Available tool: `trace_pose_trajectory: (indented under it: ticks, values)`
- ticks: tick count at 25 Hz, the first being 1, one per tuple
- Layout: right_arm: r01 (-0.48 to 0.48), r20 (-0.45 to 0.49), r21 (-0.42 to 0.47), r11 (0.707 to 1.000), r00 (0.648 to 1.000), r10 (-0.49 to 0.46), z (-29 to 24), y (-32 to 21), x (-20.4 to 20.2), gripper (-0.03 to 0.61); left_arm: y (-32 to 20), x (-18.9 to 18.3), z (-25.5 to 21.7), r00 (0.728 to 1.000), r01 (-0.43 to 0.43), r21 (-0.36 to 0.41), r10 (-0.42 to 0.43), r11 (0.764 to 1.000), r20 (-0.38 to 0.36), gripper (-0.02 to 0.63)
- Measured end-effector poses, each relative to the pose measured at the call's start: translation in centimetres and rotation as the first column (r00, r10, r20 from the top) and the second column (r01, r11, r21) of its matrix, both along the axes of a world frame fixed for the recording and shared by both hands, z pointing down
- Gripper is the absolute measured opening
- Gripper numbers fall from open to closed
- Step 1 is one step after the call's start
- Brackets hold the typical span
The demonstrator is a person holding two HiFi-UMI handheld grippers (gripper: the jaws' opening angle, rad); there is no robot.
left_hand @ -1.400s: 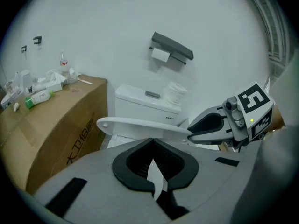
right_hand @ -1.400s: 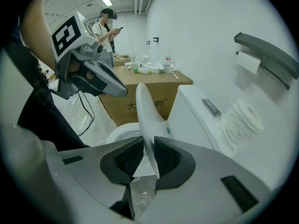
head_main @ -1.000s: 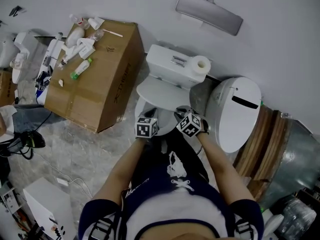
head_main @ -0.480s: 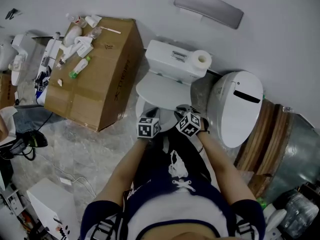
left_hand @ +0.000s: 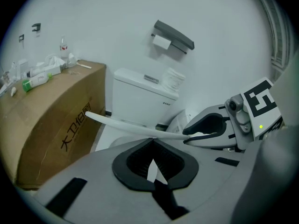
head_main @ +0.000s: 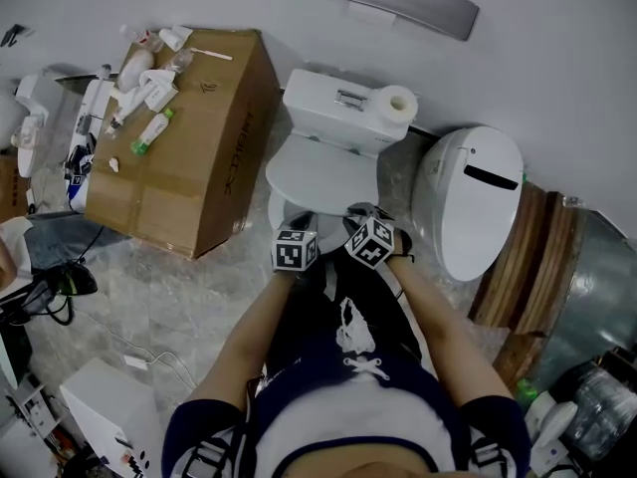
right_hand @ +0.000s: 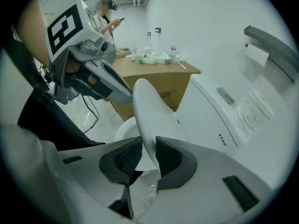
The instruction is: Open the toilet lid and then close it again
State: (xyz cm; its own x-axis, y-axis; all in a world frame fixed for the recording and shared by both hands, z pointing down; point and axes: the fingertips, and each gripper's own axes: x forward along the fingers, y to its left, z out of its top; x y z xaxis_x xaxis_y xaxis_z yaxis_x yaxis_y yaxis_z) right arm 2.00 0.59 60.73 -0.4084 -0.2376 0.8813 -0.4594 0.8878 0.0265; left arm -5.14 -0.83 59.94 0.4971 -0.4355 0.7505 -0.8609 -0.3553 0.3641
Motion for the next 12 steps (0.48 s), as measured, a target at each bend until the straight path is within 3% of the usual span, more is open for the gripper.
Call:
trace_pose_trajectory:
  ticks: [8,12]
  values:
    - [-0.068,-0.013,0.025,0.997,0.998,0.068,0.6,1.3,-0.5,0.075,1.5,-0.1,1.0,0.999,-0.035,-0.024,0.035,0.999,-0.002,0.006]
    - [-0.077,-0.027,0.029,0.997,0.997,0.078,0.9,1.7,-0.7,0.074,2.1,-0.2,1.7,0.993,0.006,-0.114,-0.019,0.994,-0.114,0.006]
